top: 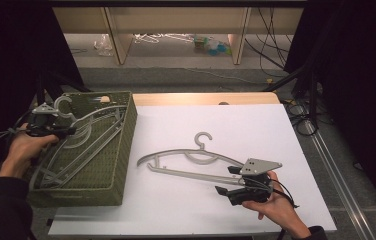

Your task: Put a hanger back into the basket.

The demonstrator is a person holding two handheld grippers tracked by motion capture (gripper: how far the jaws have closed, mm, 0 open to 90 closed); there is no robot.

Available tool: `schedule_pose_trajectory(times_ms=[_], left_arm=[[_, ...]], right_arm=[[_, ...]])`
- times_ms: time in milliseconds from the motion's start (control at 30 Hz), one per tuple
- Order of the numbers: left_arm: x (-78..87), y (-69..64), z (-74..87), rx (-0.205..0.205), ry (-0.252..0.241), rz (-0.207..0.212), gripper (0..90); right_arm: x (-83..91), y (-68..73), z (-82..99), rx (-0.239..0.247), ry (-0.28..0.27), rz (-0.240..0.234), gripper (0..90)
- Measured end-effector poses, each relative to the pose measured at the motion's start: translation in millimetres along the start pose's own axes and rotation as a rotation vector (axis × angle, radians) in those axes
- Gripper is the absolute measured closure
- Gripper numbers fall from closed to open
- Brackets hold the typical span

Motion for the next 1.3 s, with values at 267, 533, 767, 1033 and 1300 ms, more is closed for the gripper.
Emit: schedule_pose_trajectory(times_ms=[267,533,767,1033,1300], left_arm=[[-17.8,11.0,23.9,0.082,0.064,-0.101,72.5],[5.2,-12.4,16.3,0.079,-0.087,-0.071,53.1],[17.8,-61.8,3.0,0.017,-0.203,-0.022,40.8],[25.9,-120.9,-2.1,0.011,-0.345,0.056,37.5],[8.7,-171.7,-2.6,-0.040,-0.376,0.162,30.4]], right_arm=[[-0.1,-0.4,-0.1,0.000,-0.004,0.004,22.7],[-0.7,-1.3,0.4,-0.004,0.000,0.006,22.7],[-0.6,-1.1,0.6,-0.006,0.001,0.008,22.6],[-1.2,-1.6,0.7,-0.003,-0.002,0.009,22.6],[-1.1,-2.1,0.6,-0.010,-0.004,0.012,22.4]])
Point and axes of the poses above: each handheld gripper's, and its own axes: x roughly backward along the jaws, z roughly out of its underside, y roughly to its left, the point moved 6 cm from there along -x, roughly forward along the jaws, and after that the axes turned 15 degrees about z, right-handed, at the moved point
